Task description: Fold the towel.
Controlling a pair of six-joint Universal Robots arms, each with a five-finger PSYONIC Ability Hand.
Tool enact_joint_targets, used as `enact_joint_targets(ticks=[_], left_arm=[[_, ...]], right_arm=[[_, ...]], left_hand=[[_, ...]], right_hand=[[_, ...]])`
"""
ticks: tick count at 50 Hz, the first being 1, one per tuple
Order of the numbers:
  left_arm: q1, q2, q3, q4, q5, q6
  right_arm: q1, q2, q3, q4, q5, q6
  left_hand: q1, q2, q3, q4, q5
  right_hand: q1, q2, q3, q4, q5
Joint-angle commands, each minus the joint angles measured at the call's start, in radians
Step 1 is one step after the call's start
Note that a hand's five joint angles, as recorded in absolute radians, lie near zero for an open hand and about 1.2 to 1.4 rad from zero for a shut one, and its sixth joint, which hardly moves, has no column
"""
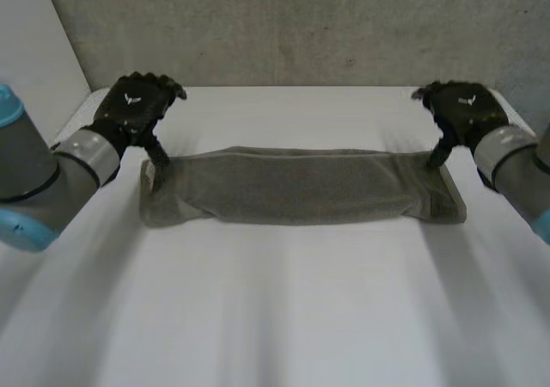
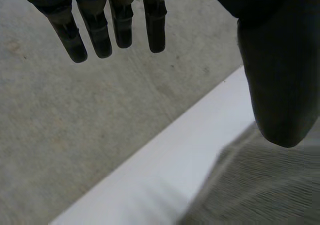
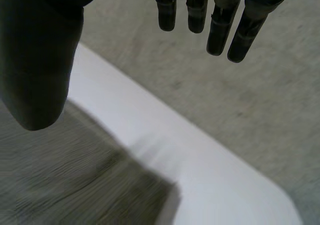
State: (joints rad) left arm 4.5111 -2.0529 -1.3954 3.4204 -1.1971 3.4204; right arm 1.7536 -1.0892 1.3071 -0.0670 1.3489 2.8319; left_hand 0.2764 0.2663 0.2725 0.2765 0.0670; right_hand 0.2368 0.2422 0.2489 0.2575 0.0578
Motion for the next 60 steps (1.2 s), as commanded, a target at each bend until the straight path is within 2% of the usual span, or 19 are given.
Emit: enact_joint_targets(ticks=[1, 5, 8, 11, 17, 22, 25, 28, 31, 37, 39, 42, 44, 51, 60], left_arm=[[-0.013, 0.057, -0.235, 0.007, -0.048, 0.010], [-0.020, 0.040, -0.267, 0.008, -0.090, 0.011], [-0.023, -0.004, -0.270, 0.013, -0.130, 0.013], [-0.027, -0.056, -0.258, 0.014, -0.160, 0.005], [-0.033, -0.095, -0.244, 0.033, -0.171, 0.007], [-0.040, -0.110, -0.235, 0.048, -0.171, 0.007], [-0.040, -0.124, -0.234, 0.062, -0.170, 0.008], [-0.040, -0.144, -0.228, 0.094, -0.177, 0.010], [-0.040, -0.151, -0.226, 0.102, -0.185, 0.010], [-0.040, -0.179, -0.211, 0.112, -0.219, 0.014], [-0.040, -0.184, -0.208, 0.114, -0.225, 0.017], [-0.038, -0.194, -0.195, 0.114, -0.233, 0.022], [-0.038, -0.201, -0.186, 0.114, -0.236, 0.023], [-0.033, -0.211, -0.169, 0.114, -0.246, 0.026], [-0.021, -0.190, -0.191, 0.112, -0.252, 0.025]], right_arm=[[-0.023, -0.026, 0.196, -0.010, -0.025, -0.043], [-0.048, -0.011, 0.244, -0.051, -0.024, -0.092], [-0.083, 0.035, 0.274, -0.123, -0.020, -0.163], [-0.089, 0.049, 0.274, -0.132, -0.022, -0.170], [-0.094, 0.115, 0.256, -0.162, -0.014, -0.183], [-0.095, 0.150, 0.248, -0.211, -0.013, -0.181], [-0.101, 0.166, 0.247, -0.251, -0.011, -0.180], [-0.103, 0.184, 0.236, -0.280, -0.010, -0.178], [-0.106, 0.186, 0.232, -0.281, -0.010, -0.180], [-0.121, 0.190, 0.225, -0.281, -0.010, -0.180], [-0.137, 0.190, 0.221, -0.281, -0.011, -0.181], [-0.141, 0.190, 0.218, -0.281, -0.014, -0.181], [-0.149, 0.199, 0.201, -0.281, -0.022, -0.187], [-0.190, 0.204, 0.184, -0.277, -0.022, -0.218], [-0.324, 0.187, 0.129, -0.238, -0.017, -0.324]], left_hand=[[0.002, 0.012, 0.005, 0.001, 0.036], [0.008, 0.018, 0.011, 0.007, 0.042], [0.010, 0.021, 0.014, 0.010, 0.045], [0.010, 0.021, 0.014, 0.010, 0.045], [0.010, 0.021, 0.014, 0.010, 0.045], [0.019, 0.029, 0.023, 0.019, 0.054], [0.052, 0.062, 0.055, 0.051, 0.087], [0.078, 0.088, 0.082, 0.078, 0.113], [0.093, 0.103, 0.097, 0.093, 0.128], [0.099, 0.109, 0.102, 0.098, 0.133], [0.099, 0.109, 0.102, 0.098, 0.133], [0.101, 0.112, 0.105, 0.101, 0.136], [0.101, 0.112, 0.105, 0.101, 0.136], [0.099, 0.109, 0.102, 0.098, 0.134], [0.099, 0.109, 0.102, 0.098, 0.133]], right_hand=[[-0.062, -0.068, -0.074, -0.083, -0.058], [-0.062, -0.068, -0.074, -0.083, -0.058], [0.030, 0.025, 0.018, 0.009, 0.034], [0.054, 0.048, 0.042, 0.033, 0.058], [0.086, 0.081, 0.074, 0.065, 0.090], [0.200, 0.195, 0.188, 0.180, 0.205], [0.300, 0.295, 0.288, 0.280, 0.305], [0.540, 0.535, 0.528, 0.520, 0.545], [0.672, 0.667, 0.660, 0.652, 0.677], [0.820, 0.814, 0.808, 0.799, 0.824], [0.946, 0.940, 0.933, 0.925, 0.950], [1.008, 1.002, 0.996, 0.987, 1.012], [1.159, 1.154, 1.147, 1.138, 1.164], [1.159, 1.154, 1.147, 1.139, 1.164], [1.159, 1.154, 1.147, 1.139, 1.164]])
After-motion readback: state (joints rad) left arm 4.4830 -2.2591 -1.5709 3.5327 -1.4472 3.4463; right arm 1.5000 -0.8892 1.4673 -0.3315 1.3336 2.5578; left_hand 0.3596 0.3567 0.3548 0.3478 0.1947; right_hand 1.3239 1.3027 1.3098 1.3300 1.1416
